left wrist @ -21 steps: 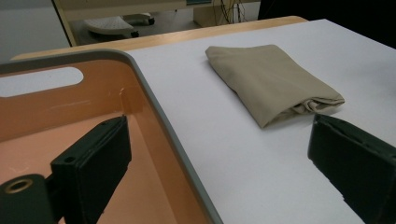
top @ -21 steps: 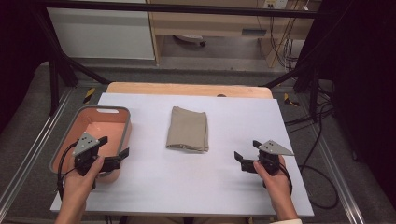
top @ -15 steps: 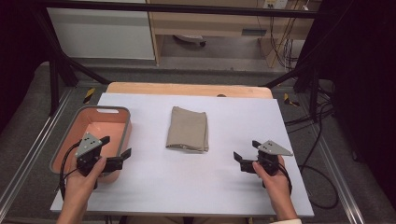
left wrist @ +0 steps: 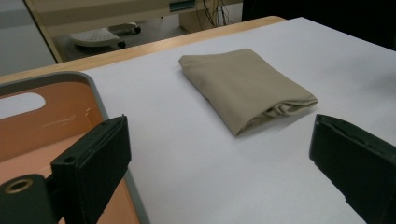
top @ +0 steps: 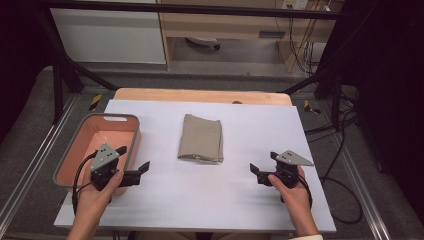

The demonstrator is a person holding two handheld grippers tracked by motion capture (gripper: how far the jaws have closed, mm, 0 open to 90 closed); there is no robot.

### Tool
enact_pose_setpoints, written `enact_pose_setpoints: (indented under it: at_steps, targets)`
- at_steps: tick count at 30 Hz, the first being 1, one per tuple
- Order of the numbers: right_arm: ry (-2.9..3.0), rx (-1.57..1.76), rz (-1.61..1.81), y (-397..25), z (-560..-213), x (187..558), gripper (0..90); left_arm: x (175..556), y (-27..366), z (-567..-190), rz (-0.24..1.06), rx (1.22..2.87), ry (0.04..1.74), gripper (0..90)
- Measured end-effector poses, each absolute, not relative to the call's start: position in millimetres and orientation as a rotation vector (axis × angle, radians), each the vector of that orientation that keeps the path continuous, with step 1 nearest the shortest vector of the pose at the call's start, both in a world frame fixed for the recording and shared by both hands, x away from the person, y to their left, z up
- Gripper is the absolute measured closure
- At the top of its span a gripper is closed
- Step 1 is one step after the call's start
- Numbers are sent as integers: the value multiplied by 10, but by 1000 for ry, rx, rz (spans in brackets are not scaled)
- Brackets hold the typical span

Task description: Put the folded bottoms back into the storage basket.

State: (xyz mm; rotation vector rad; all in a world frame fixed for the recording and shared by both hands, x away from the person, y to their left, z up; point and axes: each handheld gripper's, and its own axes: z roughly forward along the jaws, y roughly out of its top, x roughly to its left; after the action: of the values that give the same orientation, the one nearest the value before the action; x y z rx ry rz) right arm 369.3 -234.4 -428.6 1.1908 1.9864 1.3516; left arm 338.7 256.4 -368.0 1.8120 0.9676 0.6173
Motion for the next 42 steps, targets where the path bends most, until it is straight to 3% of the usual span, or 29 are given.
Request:
enact_pose_setpoints:
  at_steps: [16,25,34,42]
  targets:
    - [1997,1198,1333,-2335,-4298,3687,85,3342,1915,-3825,518,1922,855,59]
    - [1979,1188,1326,-2305,-4283,3642,118,3557,1541,-3987,493,2008,843,60]
    - [2022,1180,1277,-2236,-4316,3628,106,4005,1393,-4043,507,2028,875,83]
    - [2020,1175,1253,-2189,-4323,3634,113,4047,1446,-4202,500,2029,917,139]
